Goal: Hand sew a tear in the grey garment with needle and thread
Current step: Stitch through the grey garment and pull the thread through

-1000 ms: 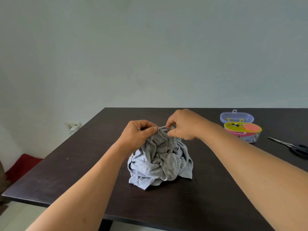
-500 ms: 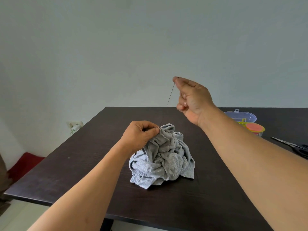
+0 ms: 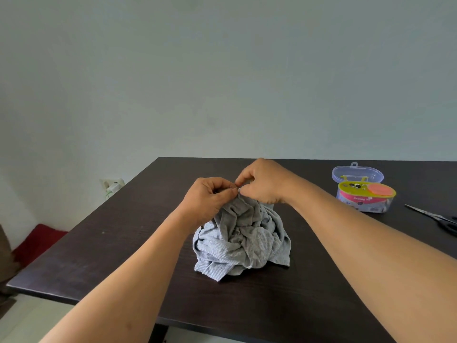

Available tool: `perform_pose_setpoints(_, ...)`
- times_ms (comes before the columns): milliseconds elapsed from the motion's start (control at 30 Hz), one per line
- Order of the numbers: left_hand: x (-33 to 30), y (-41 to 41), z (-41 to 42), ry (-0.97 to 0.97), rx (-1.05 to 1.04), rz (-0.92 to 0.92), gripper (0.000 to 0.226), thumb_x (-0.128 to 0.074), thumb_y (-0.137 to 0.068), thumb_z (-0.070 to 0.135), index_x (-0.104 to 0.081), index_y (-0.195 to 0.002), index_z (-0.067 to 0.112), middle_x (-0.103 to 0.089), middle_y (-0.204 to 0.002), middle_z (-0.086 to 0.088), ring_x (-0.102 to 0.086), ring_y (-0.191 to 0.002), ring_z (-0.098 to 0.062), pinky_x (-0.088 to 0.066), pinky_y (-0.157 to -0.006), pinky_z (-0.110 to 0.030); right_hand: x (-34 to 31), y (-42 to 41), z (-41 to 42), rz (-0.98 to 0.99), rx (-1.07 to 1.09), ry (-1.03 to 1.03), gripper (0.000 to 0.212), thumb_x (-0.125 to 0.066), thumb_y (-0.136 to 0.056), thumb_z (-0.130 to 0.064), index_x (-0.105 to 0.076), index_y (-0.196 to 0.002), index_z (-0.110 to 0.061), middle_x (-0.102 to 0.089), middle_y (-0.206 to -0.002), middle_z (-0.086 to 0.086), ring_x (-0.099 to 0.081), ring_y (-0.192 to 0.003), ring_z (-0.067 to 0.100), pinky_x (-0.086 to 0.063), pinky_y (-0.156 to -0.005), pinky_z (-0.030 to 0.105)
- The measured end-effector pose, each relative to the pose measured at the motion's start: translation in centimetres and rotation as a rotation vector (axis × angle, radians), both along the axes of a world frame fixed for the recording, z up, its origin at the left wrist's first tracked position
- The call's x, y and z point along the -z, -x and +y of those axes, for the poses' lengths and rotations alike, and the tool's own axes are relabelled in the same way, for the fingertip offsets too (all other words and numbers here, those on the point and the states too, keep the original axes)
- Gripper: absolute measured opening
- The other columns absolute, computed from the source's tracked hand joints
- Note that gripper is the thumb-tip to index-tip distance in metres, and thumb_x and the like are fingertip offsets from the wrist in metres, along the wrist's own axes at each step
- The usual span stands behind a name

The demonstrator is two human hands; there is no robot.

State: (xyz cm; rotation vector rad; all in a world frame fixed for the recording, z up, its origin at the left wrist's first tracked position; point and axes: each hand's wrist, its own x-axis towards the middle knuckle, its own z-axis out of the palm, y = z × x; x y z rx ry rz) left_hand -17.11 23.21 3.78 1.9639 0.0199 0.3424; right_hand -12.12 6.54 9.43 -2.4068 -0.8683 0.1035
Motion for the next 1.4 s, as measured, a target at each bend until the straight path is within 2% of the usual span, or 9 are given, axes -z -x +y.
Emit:
perform_pose_setpoints(100,0.0,0.1,0.1,-0.011,0.006,-0.001,0.006,-0.072,-0.09,0.016,-0.078,-0.091,0.014,-0.078,-0.089,-0.007,-0.074,-0.089,-0.027,-0.059,-0.088,-0.05,-0.1,-0.3,-0.1,-0.067,0.003,0.081,0.008,-0.067,-0.089,-0.021,-0.075,-0.091,-0.021,-0.063,-0.079,-0.014,-0.06,-0.079,0.008,-0.042,-0.062,0.021)
perform_pose_setpoints(233,-0.1,0.1,0.1,-0.001,-0.002,-0.012,0.007,-0.072,-0.091,0.018,-0.078,-0.091,0.014,-0.078,-0.088,-0.007,-0.073,-0.091,-0.031,-0.059,-0.086,-0.051,-0.4,-0.6,-0.5,0.009,0.036,-0.069,0.01,-0.068,-0.09,-0.022,-0.074,-0.084,-0.018,-0.063,-0.077,-0.016,-0.059,-0.076,0.004,-0.043,-0.063,0.022)
perform_pose_setpoints(500,-0.5,0.1,0.0,-0.076,-0.007,-0.007,0.006,-0.073,-0.089,0.02,-0.079,-0.09,0.02,-0.078,-0.084,0.001,-0.074,-0.087,-0.021,-0.06,-0.085,-0.048,-0.6,-0.8,-0.5,0.067,0.128,-0.273,0.01,-0.07,-0.083,-0.016,-0.075,-0.075,-0.018,-0.07,-0.08,-0.011,-0.066,-0.082,0.009,-0.049,-0.063,0.022)
perform_pose_setpoints(667,-0.6,0.3,-0.2,-0.079,-0.012,0.0,0.006,-0.072,-0.09,0.018,-0.079,-0.091,0.018,-0.078,-0.083,0.002,-0.075,-0.085,-0.021,-0.061,-0.084,-0.046,-1.4,-0.8,-0.4,0.187,0.145,-0.411,0.016,-0.069,-0.091,-0.024,-0.071,-0.094,-0.008,-0.06,-0.076,-0.005,-0.053,-0.069,0.008,-0.039,-0.058,0.023)
perform_pose_setpoints(800,-0.7,0.5,-0.1,-0.049,-0.004,0.003,0.007,-0.073,-0.091,0.021,-0.079,-0.091,0.018,-0.078,-0.085,0.001,-0.075,-0.085,-0.021,-0.061,-0.084,-0.045,-2.3,-1.1,-0.6,0.189,0.172,-0.429,0.016,-0.064,-0.095,-0.029,-0.068,-0.09,-0.014,-0.047,-0.064,-0.003,-0.041,-0.054,0.013,-0.039,-0.058,0.03)
perform_pose_setpoints(1000,-0.8,0.2,-0.1,-0.026,0.01,-0.034,0.005,-0.075,-0.088,0.023,-0.079,-0.088,0.02,-0.078,-0.086,0.0,-0.072,-0.085,-0.015,-0.06,-0.086,-0.04,-1.9,-1.7,-0.5,-0.032,0.125,-0.333,0.017,-0.059,-0.098,-0.03,-0.066,-0.096,-0.014,-0.058,-0.078,-0.009,-0.053,-0.073,0.008,-0.04,-0.065,0.025)
perform_pose_setpoints(1133,-0.8,0.2,-0.1,-0.027,0.023,-0.02,0.005,-0.079,-0.085,0.022,-0.079,-0.086,0.017,-0.077,-0.082,0.0,-0.07,-0.078,-0.01,-0.058,-0.082,-0.035,-1.7,-1.6,-0.2,-0.169,0.107,-0.193,0.017,-0.056,-0.099,-0.028,-0.065,-0.102,-0.014,-0.067,-0.103,-0.004,-0.06,-0.093,0.015,-0.047,-0.078,0.03)
perform_pose_setpoints(1233,-1.0,0.2,-0.1,-0.063,0.006,-0.013,0.005,-0.08,-0.084,0.023,-0.079,-0.086,0.018,-0.077,-0.081,0.003,-0.069,-0.078,-0.007,-0.058,-0.08,-0.03,-2.0,-1.1,0.2,-0.248,0.098,-0.245,0.018,-0.054,-0.1,-0.03,-0.062,-0.101,-0.013,-0.066,-0.099,-0.002,-0.061,-0.092,0.019,-0.051,-0.08,0.035)
perform_pose_setpoints(1400,-1.7,0.2,0.2,-0.116,-0.029,-0.027,0.002,-0.078,-0.086,0.024,-0.079,-0.084,0.023,-0.076,-0.078,0.007,-0.067,-0.074,-0.003,-0.055,-0.074,-0.025,-1.9,-1.1,0.8,-0.195,0.059,-0.263,0.013,-0.057,-0.099,-0.026,-0.064,-0.1,-0.015,-0.06,-0.093,-0.01,-0.059,-0.091,0.012,-0.045,-0.076,0.026)
